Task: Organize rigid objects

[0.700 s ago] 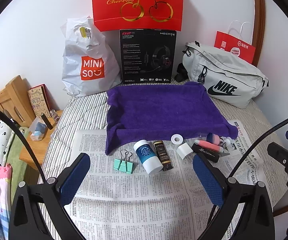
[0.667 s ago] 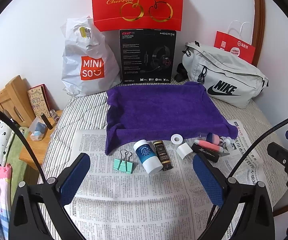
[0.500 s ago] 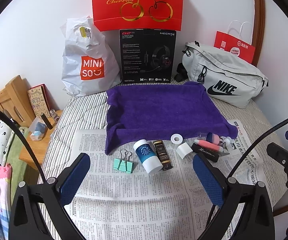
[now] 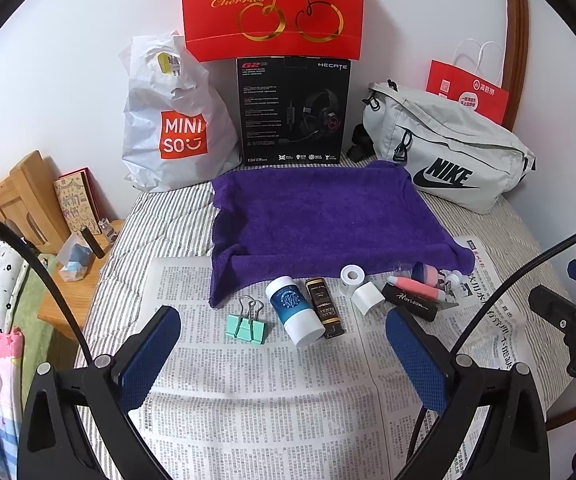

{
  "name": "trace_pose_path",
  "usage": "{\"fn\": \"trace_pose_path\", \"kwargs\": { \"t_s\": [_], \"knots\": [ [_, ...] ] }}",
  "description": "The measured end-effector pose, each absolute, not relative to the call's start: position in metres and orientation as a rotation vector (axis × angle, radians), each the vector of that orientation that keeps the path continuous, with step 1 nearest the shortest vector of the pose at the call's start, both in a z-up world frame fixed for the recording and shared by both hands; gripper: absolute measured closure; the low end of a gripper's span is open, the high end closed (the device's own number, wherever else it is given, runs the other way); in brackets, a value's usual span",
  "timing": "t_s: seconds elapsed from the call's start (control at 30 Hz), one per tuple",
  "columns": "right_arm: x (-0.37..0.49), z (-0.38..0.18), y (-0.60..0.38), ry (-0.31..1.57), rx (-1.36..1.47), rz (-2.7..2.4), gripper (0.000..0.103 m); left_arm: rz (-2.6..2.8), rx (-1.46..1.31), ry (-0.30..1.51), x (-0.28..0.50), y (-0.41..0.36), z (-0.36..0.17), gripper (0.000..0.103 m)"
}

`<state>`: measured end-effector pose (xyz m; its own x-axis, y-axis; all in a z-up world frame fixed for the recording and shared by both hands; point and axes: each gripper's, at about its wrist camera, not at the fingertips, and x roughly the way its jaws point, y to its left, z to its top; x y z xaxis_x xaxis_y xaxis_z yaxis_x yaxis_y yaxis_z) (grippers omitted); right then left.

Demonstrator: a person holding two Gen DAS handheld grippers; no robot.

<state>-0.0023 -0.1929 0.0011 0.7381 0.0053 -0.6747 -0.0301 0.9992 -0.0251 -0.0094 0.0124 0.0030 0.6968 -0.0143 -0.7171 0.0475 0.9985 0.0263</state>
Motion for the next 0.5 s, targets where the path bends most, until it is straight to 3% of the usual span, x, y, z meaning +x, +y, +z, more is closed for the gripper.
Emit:
{"fn": "trace_pose_path", "kwargs": {
  "t_s": [0.5],
  "knots": [
    [-0.0032,0.0013,-0.1920,0.734,-0.040,0.017,0.000,-0.035,0.040,0.797,-0.0105,0.0123,0.0019,0.000]
  ]
}}
